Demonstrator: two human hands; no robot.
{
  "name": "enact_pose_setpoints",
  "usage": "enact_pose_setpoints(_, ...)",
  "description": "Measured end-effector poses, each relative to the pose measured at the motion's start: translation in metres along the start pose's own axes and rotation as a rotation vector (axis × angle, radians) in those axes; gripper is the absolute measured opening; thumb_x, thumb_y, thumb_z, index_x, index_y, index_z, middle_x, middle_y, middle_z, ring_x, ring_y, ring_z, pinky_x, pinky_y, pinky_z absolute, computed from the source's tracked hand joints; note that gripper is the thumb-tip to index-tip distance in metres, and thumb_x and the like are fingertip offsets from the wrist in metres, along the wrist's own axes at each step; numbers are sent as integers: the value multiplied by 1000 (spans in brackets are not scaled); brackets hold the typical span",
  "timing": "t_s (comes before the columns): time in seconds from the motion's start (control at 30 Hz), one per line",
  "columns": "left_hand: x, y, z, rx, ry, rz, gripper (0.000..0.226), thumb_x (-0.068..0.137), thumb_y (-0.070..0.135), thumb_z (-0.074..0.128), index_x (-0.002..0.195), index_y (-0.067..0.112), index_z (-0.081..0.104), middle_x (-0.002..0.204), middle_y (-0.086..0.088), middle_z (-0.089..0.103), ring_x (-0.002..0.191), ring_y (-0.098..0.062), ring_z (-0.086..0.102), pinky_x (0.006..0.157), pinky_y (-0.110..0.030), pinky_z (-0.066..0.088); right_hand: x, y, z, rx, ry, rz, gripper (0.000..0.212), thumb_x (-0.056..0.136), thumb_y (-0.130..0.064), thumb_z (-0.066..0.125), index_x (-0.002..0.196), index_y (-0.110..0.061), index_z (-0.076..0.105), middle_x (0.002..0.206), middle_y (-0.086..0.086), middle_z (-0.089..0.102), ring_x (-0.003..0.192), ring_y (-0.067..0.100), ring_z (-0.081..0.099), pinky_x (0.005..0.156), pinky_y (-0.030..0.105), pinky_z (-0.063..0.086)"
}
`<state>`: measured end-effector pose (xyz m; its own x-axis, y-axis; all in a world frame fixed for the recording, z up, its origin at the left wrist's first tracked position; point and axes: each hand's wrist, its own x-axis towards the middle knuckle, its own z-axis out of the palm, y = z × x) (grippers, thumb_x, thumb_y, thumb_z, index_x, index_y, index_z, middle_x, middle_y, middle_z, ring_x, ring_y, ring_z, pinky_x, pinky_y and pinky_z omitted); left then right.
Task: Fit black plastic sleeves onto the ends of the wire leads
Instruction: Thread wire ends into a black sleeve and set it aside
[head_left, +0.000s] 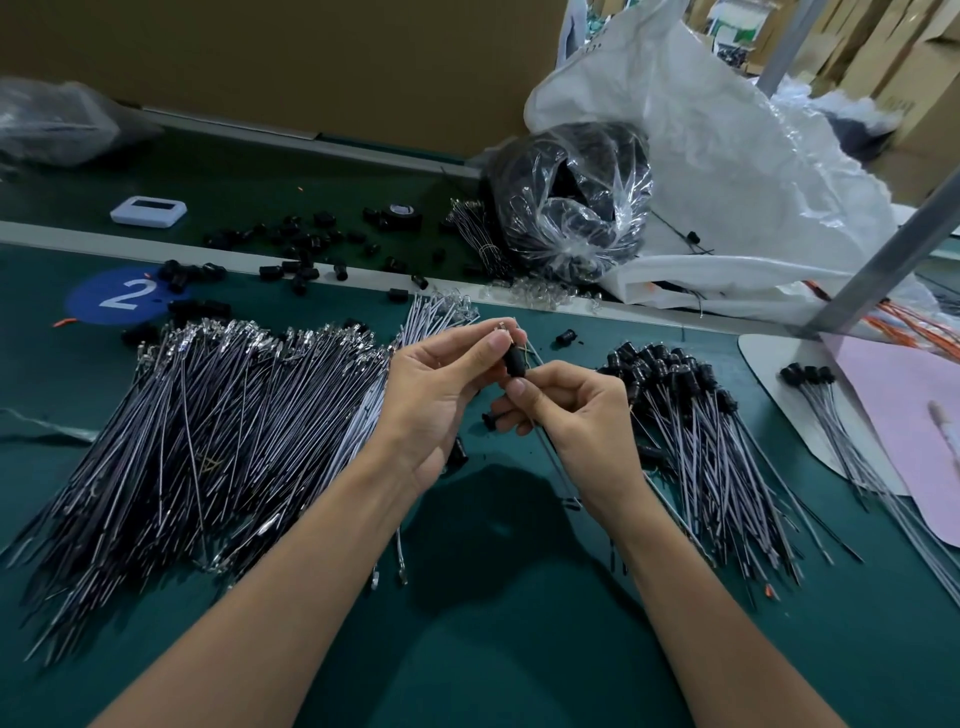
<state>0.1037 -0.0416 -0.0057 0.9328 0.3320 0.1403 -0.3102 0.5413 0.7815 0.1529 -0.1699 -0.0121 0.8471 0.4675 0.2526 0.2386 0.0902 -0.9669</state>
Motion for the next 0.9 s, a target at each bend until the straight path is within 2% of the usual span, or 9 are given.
enact_pose_setpoints(0.17,1,-1,-1,28,33,19,14,73,12,70,83,12,79,86,-4,76,75,-10,68,70,-19,54,1,2,0,-10,12,-24,11,86,0,69,79,-9,71,71,11,74,62,20,71,58,17,51)
enact_pose_setpoints(0.7,2,-5,-4,2,19,7,13,77,13,68,83,14,79,90,-4,75,77,-10,68,72,-21,54,0,2,0,-47,36,-60,6,86,0,69,82,-4,71,71,9,74,62,22,72,59,18,52)
enact_pose_setpoints(0.9,3,-4,-5,96,44,53,11,73,14,71,81,13,79,89,-4,75,81,-11,69,76,-21,54,-1,2,0,-166,79,-124,9,85,-5,72,87,-14,75,75,2,76,67,17,73,64,24,56)
